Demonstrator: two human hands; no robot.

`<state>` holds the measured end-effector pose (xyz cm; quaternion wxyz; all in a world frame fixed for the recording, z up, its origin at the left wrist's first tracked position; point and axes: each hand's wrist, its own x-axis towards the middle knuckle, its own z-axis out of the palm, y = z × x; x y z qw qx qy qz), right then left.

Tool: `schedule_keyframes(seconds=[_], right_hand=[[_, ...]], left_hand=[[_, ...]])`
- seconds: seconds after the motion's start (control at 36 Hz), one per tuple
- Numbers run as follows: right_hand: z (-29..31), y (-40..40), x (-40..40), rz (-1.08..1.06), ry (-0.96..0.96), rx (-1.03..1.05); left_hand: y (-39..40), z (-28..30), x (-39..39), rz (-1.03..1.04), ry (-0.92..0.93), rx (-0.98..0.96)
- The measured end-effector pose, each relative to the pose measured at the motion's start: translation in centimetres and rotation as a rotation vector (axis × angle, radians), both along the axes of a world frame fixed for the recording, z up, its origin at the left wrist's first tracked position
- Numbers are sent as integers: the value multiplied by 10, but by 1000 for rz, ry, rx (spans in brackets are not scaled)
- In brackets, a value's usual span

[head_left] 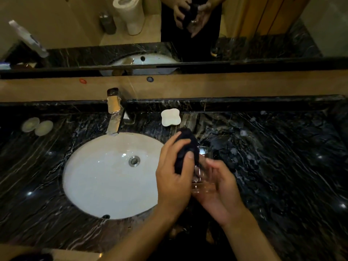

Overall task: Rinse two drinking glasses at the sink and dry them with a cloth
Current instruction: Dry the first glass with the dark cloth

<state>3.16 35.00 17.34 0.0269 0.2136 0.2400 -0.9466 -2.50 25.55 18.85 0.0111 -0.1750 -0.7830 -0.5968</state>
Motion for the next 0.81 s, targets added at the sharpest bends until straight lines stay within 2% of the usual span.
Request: schedule_keyframes(seconds=[0.08,0.17,0.33,0.61,0.69,0.81], right_hand=[[1,-2,-5,-96,-113,-97],[0,2,-4,-134,-127,-144],[2,8,-4,-44,-102,-181],[-5,12,0,167,3,14],[-2,3,-5,66,15,37],[-6,-4,-12,-159,-119,25]], left_hand=[[-6,-8,11,-80,34,-70],[-16,-16,27,-121,33,-100],[-30,-31,40,-219,132,-58],[-9,-7,-10,42,-253,97],[-5,0,-6,3,-188,50],[-5,-2,14,-75,-45,-53]])
